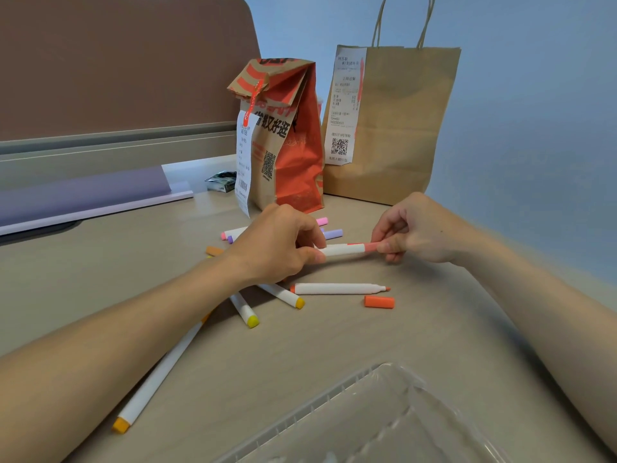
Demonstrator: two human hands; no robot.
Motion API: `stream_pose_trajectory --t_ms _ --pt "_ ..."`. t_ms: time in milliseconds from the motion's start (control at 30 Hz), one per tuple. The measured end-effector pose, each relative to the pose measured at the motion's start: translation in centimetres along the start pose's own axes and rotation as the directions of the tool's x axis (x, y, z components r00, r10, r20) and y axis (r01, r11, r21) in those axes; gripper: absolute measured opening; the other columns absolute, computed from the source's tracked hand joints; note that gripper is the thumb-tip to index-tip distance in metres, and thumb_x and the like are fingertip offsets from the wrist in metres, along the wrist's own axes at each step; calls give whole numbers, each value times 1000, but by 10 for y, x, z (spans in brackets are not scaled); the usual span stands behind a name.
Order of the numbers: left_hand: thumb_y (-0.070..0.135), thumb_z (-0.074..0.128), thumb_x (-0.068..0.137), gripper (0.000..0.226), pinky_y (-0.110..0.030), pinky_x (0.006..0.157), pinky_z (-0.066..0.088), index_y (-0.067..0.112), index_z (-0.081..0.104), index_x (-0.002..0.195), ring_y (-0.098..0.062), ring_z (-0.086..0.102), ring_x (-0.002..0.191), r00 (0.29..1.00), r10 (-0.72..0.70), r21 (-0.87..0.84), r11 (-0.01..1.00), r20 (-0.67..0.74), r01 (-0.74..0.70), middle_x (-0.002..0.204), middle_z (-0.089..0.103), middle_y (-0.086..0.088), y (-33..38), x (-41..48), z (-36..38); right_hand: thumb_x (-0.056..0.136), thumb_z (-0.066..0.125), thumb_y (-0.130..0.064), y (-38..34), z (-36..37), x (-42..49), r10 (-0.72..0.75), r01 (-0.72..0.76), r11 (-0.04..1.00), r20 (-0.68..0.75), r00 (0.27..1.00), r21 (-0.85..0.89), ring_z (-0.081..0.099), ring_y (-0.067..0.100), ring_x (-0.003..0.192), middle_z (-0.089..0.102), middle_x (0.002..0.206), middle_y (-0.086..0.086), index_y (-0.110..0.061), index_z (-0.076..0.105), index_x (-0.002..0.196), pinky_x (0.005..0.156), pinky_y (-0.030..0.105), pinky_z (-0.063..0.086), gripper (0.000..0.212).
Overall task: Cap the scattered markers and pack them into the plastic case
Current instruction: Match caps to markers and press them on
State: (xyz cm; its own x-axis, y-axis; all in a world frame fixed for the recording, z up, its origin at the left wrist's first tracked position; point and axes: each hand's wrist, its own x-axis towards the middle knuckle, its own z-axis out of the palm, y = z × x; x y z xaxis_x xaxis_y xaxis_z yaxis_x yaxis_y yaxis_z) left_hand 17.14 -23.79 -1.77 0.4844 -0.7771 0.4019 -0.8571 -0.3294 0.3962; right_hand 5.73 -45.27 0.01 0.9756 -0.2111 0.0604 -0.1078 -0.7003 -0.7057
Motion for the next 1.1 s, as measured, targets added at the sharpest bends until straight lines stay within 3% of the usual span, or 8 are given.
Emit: stream_pose_trajectory --t_ms 300,467,667,833,967,1100 --pt "25 82 78 13 -26 67 51 19 78 88 -6 62 67 999 -11 31 999 33 10 75 73 3 1 -2 -2 83 71 7 0 7 2 3 -3 1000 6 1000 -20 69 17 57 72 69 18 1 73 87 61 25 59 8" --pt "26 81 78 8 -28 68 54 20 76 81 -3 64 67 999 10 58 998 53 -13 72 72 8 -3 -2 -6 83 76 -5 0 4 1 -55 58 997 50 997 -58 69 18 62 74 72 13 -5 75 89 66 28 60 6" --pt "32 80 79 13 -17 60 42 21 74 73 3 57 63 992 -1 127 992 125 -15 67 65 15 -4 -1 -5 79 82 -24 -3 -2 -1 -53 67 974 71 996 -215 62 4 59 73 70 -8 -25 78 79 65 23 51 4" --pt "43 75 82 28 -12 53 36 23 69 64 1 53 60 998 1 -7 1000 61 0 57 60 14 5 0 -9 67 86 -44 -21 -11 -12 -43 74 973 141 989 -219 46 9 47 57 48 -6 -21 73 62 50 24 37 27" --pt "50 77 77 32 -14 50 35 21 72 66 -6 50 53 975 27 -16 1000 222 -24 55 61 7 13 -2 -4 65 89 -39 -38 -6 -21 -3 101 946 301 954 -309 43 6 44 54 47 -8 -17 74 65 45 18 34 27" --pt "52 80 71 30 -14 53 37 23 72 72 -4 52 58 947 21 54 998 322 -41 60 62 10 12 -3 -4 66 88 -43 -45 1 -25 41 129 895 367 929 -426 47 1 47 51 43 -18 -20 76 68 45 13 31 26"
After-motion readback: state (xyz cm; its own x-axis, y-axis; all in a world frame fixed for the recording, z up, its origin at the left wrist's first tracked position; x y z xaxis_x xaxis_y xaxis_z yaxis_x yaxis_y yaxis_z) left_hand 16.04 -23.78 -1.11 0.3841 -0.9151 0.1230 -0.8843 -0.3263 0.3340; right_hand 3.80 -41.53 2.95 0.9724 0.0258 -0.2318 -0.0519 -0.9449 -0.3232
